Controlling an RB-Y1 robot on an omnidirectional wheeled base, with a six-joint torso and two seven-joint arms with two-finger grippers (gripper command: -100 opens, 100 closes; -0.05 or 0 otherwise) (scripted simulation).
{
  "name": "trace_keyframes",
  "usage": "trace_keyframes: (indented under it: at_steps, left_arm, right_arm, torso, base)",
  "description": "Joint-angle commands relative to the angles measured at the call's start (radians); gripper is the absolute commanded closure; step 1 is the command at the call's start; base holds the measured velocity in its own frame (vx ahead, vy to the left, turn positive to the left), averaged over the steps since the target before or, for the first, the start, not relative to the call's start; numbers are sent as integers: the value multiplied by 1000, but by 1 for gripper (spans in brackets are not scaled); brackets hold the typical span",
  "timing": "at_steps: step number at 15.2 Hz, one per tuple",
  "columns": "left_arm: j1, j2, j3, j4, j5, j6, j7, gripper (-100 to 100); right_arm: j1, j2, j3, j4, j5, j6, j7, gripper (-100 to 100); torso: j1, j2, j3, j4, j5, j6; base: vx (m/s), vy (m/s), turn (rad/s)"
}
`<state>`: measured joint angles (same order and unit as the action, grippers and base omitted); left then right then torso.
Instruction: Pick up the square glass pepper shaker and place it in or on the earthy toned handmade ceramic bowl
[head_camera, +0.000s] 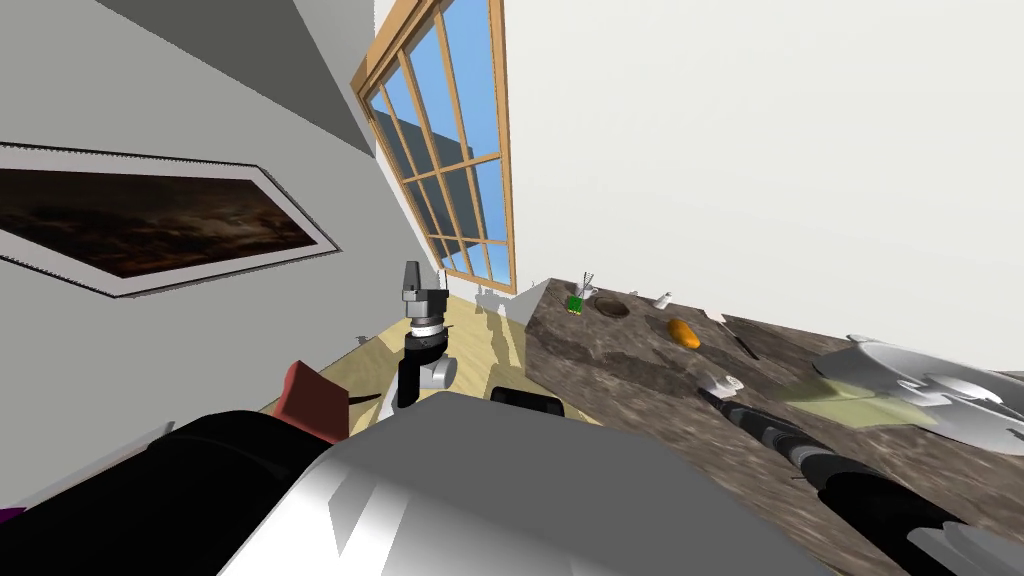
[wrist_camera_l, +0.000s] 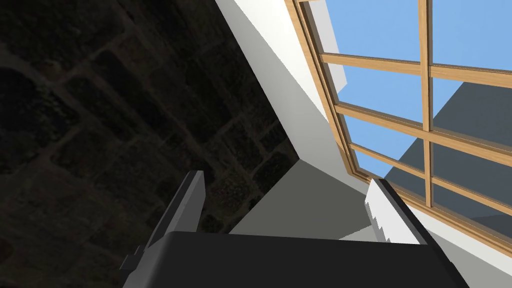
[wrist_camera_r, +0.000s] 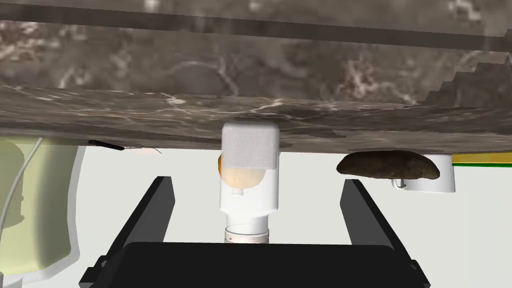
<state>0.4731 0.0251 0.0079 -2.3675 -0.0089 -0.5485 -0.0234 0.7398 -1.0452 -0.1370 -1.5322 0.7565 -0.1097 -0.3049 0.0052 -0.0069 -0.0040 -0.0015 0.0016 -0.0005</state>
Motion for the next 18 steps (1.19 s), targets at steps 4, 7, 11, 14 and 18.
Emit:
trace_keyframes:
  at_steps: [4,7,11,14,18]
  left_arm:
    - [0,0,0,0,0,0,0,0]
    - [0,0,0,0,0,0,0,0]
    - [0,0,0,0,0,0,0,0]
    - [0,0,0,0,0,0,0,0]
    - [-1,0,0,0,0,0,0,0]
  right_arm:
    - [25,-72,-4,32,18,47,-6,-100]
    - [-3,-45,15,53,15,59,14,-100]
    - [3,-50,11,48,15,59,10,100]
    - [3,-51,9,49,14,60,9,100]
    - [-13,-29,7,58,-13,75,39,100]
  torso:
    - [0,0,0,0,0,0]
    - [-2,4,2,1,-1,0]
    - [-7,7,4,1,-2,1]
    - [-5,7,4,1,-3,0]
    - [1,10,5,1,-8,-6]
  base:
    - [86,60,47]
    - [34,14,50]
    - [11,-34,55]
    - [1,-2,0]
    - [-84,75,168]
